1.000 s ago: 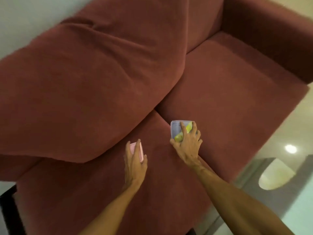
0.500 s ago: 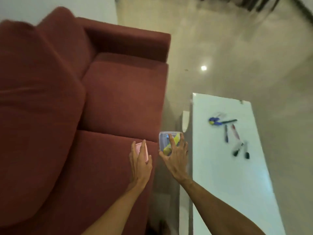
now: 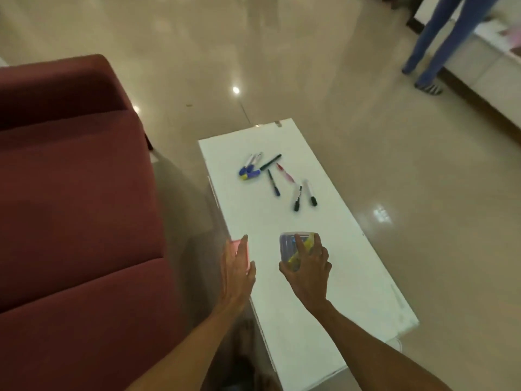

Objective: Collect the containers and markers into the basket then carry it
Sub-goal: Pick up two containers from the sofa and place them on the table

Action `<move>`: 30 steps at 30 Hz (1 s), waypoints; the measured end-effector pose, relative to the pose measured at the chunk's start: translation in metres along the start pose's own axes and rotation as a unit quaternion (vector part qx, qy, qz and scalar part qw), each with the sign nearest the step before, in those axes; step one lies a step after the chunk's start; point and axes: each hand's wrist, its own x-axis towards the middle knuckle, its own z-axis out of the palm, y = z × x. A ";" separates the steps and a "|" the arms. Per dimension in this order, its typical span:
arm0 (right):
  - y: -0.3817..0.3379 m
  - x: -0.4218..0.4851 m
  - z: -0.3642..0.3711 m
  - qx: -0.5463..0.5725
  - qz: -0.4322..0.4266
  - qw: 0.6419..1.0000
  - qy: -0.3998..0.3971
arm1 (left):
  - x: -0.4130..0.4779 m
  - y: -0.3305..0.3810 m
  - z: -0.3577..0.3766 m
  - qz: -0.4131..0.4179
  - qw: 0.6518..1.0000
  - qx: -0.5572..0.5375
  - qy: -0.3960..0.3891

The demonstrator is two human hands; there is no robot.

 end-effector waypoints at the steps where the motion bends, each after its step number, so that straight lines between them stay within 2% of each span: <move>1: 0.011 0.012 0.009 -0.004 0.008 1.000 -0.001 | 0.015 -0.004 0.013 0.006 1.000 0.008 -0.008; 7: 0.042 0.091 0.084 -0.017 0.043 0.999 -0.012 | 0.126 -0.040 0.077 0.031 0.998 0.032 -0.048; 12: 0.041 0.158 0.153 -0.020 0.023 0.999 -0.028 | 0.204 -0.066 0.115 0.041 0.997 0.025 -0.067; 15: 0.038 0.189 0.185 -0.025 0.019 0.998 -0.046 | 0.234 -0.085 0.133 0.024 0.997 -0.016 -0.076; 19: 0.037 0.215 0.222 -0.018 0.028 0.995 -0.098 | 0.265 -0.117 0.157 0.021 0.993 0.047 -0.104; 24: 0.037 0.213 0.221 -0.001 0.014 0.991 -0.135 | 0.266 -0.128 0.155 0.035 0.990 0.013 -0.135; 27: 0.041 0.196 0.198 0.026 0.006 0.993 -0.112 | 0.250 -0.124 0.144 0.008 0.992 -0.035 -0.120; 30: 0.042 0.177 0.165 0.028 0.026 0.996 -0.077 | 0.228 -0.099 0.134 0.015 0.991 0.040 -0.129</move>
